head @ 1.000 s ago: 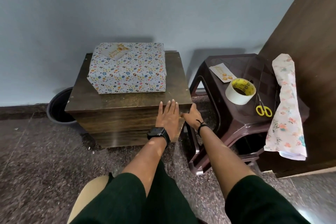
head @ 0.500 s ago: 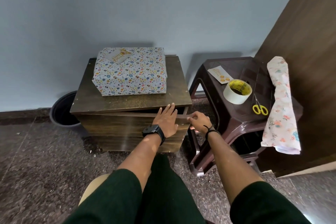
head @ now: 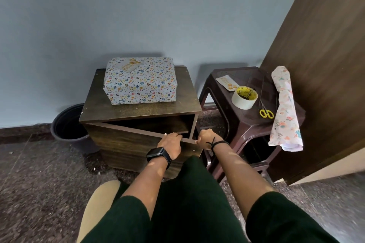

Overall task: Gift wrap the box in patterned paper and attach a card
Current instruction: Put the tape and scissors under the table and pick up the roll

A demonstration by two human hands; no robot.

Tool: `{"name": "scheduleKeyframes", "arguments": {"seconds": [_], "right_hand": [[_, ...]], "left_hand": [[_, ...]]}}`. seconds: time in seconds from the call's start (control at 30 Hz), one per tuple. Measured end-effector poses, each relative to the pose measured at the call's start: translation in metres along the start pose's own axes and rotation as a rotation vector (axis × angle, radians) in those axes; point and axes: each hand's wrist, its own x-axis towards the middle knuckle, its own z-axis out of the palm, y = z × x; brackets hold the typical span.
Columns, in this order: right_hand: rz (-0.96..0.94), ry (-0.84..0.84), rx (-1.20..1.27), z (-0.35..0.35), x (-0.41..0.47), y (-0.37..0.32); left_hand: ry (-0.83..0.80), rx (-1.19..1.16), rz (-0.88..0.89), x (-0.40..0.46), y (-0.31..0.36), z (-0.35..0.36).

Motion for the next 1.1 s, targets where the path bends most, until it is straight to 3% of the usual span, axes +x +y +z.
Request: {"name": "scheduleKeyframes", "arguments": {"seconds": [0.3, 0.47, 0.57, 0.73, 0.93, 1.1], "right_hand": [[-0.067, -0.065, -0.258, 0.009, -0.023, -0.016], [-0.152, -0.096, -0.240, 0.016, -0.051, -0.034], [-0.188, -0.221, -0.240, 0.026, -0.065, -0.043], [-0.261, -0.407, -0.026, 0.051, -0.075, -0.044], [-0.399, -0.468, -0.134, 0.058, -0.085, -0.083], [-0.406, -0.479, -0.238, 0.062, -0.084, -0.106]], "left_hand": [[0.025, -0.040, -0.111, -0.025, 0.007, -0.001], [0.047, -0.054, -0.164, -0.048, 0.002, 0.004], [0.069, -0.050, -0.181, -0.064, -0.006, 0.006], [0.040, 0.014, -0.180, -0.087, -0.016, 0.005], [-0.059, 0.061, -0.235, -0.105, -0.035, 0.003], [-0.066, -0.144, -0.325, -0.106, -0.056, 0.004]]}}
